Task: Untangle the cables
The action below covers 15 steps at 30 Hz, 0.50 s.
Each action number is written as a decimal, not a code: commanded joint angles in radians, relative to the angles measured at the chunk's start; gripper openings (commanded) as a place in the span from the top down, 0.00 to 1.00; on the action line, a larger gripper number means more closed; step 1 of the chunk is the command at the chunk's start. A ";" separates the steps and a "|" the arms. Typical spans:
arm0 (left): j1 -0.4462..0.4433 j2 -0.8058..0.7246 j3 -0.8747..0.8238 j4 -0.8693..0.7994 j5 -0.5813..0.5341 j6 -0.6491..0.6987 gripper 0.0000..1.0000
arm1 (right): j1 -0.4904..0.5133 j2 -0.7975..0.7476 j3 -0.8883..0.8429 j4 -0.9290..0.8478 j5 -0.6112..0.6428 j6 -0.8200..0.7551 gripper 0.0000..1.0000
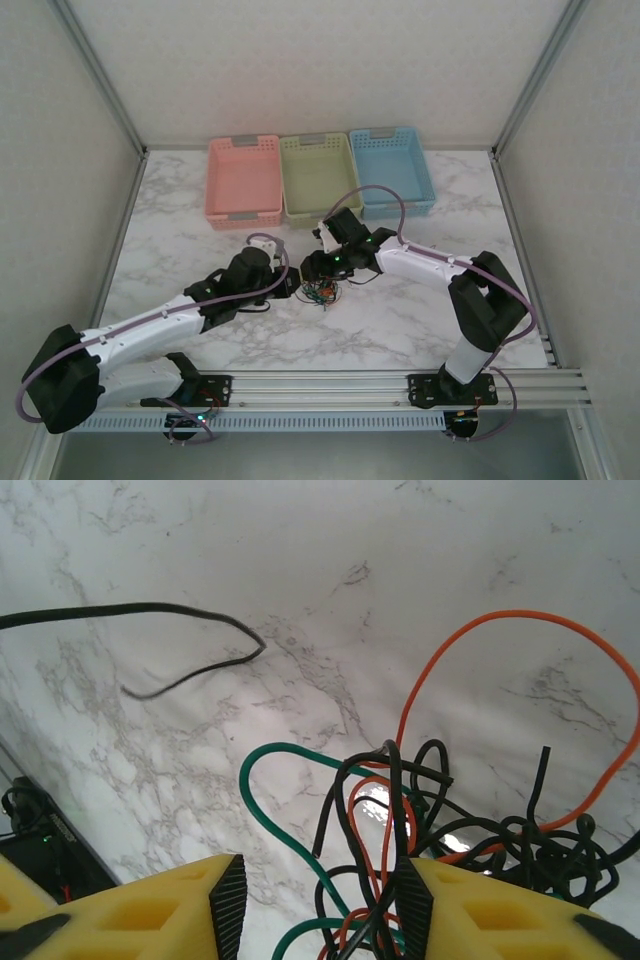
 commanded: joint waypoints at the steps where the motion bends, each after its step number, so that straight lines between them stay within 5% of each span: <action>1: 0.006 0.003 0.009 -0.136 -0.092 0.009 1.00 | -0.009 -0.036 -0.021 -0.018 0.052 0.015 0.55; 12: 0.025 -0.041 -0.013 -0.276 -0.155 0.052 1.00 | -0.145 -0.238 -0.076 -0.143 0.230 -0.094 0.43; 15: 0.028 -0.039 -0.030 -0.267 -0.148 0.047 1.00 | -0.147 -0.269 -0.070 -0.168 0.177 -0.127 0.44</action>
